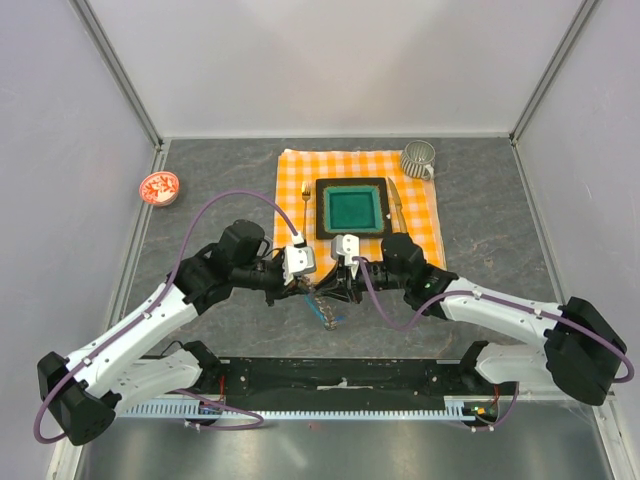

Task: Put the keys on the keyring

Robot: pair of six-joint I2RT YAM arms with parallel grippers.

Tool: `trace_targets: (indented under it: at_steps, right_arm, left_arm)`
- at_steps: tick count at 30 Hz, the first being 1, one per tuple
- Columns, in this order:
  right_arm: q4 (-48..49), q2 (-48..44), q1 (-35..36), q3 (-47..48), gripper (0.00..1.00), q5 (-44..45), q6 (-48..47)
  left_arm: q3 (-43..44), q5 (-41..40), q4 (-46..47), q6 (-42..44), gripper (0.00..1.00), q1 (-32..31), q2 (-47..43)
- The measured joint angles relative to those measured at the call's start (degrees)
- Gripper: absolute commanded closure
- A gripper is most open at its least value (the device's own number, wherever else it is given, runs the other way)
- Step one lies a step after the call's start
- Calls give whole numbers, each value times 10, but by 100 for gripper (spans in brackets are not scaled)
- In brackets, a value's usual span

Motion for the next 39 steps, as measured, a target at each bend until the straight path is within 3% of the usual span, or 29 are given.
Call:
trace_targets:
  at_steps: [22, 31, 39]
  right_arm:
    - [-1, 27, 15, 9, 72, -5, 0]
    - [25, 26, 25, 14, 60, -27, 5]
    - [32, 26, 25, 14, 66, -29, 5]
  left_arm:
    - [-6, -2, -22, 0, 98, 0, 1]
    - [-17, 2, -10, 1, 98, -2, -3]
    - [-31, 6, 3, 1, 98, -2, -10]
